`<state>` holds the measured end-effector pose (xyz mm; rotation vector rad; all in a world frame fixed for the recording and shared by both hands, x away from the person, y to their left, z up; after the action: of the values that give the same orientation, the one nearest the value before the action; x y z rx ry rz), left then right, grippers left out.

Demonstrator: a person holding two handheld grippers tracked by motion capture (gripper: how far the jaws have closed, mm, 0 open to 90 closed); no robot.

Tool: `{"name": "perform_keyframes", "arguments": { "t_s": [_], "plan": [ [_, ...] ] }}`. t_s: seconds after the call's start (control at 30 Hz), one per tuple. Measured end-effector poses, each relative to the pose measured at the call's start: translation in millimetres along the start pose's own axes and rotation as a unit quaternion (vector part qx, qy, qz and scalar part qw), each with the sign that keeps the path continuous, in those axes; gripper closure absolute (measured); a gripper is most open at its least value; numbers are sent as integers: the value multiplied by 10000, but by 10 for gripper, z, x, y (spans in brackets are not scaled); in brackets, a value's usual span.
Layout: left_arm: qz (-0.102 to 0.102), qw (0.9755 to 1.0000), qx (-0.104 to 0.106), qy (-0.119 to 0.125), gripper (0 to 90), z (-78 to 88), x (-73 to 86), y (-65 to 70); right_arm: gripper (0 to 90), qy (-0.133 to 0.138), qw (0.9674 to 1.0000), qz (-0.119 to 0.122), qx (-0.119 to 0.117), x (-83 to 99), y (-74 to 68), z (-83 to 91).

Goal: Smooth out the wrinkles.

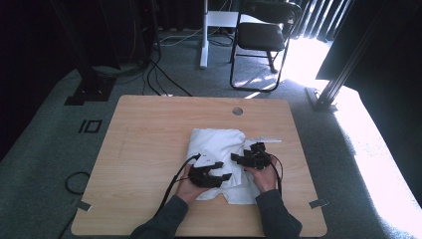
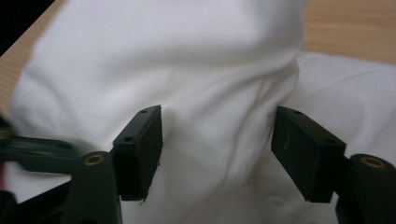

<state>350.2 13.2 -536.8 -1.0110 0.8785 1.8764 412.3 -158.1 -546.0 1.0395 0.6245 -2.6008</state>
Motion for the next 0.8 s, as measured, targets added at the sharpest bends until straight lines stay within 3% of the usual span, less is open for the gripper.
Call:
{"name": "perform_keyframes", "arguments": {
  "t_s": [0.07,0.13,0.27,0.33,0.4,0.43,0.47,0.5,0.57,0.67,0.8],
  "plan": [
    [-81,9996,-198,176,436,172,-31,-25,319,-11,9997,-53,-223,-5,-11,-42],
    [-131,9980,-577,222,435,343,-48,-116,315,59,9991,-109,-401,-24,-38,-51],
    [219,9934,-1065,354,444,601,-24,-423,298,-18,9984,-82,-567,-46,-105,-120],
    [487,9923,-1116,238,449,611,34,-573,295,-117,9980,-121,-612,-47,-134,-174],
    [624,9918,-1114,107,445,557,98,-656,329,-249,9978,-138,-600,-51,-151,-236],
    [647,9918,-1098,96,445,533,114,-669,393,-378,9973,-225,-594,-51,-156,-263],
    [624,9917,-1115,105,444,519,114,-664,534,-443,9964,-280,-660,-57,-162,-273],
    [603,9918,-1121,150,438,514,103,-656,655,-409,9956,-271,-801,-73,-184,-263],
    [606,9917,-1113,196,430,517,86,-652,805,-353,9947,-122,-960,-112,-246,-223],
    [630,9914,-1117,274,430,557,64,-659,841,-90,9918,86,-1275,-207,-380,-99],
    [633,9907,-1124,428,431,607,-12,-636,850,361,9810,-2,-1909,-378,-513,102]
  ]
}}
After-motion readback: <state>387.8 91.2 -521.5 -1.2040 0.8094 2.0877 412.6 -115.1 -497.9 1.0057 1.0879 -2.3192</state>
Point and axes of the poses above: each handheld gripper's, and its own axes: z roughly backward along the jaws, x roughly out of its underside, y roughly to its right, the point moved 5 cm from there along -z, roughly forward along the jaws, and after that the axes turned 5 degrees about x, right-handed, at the moved point
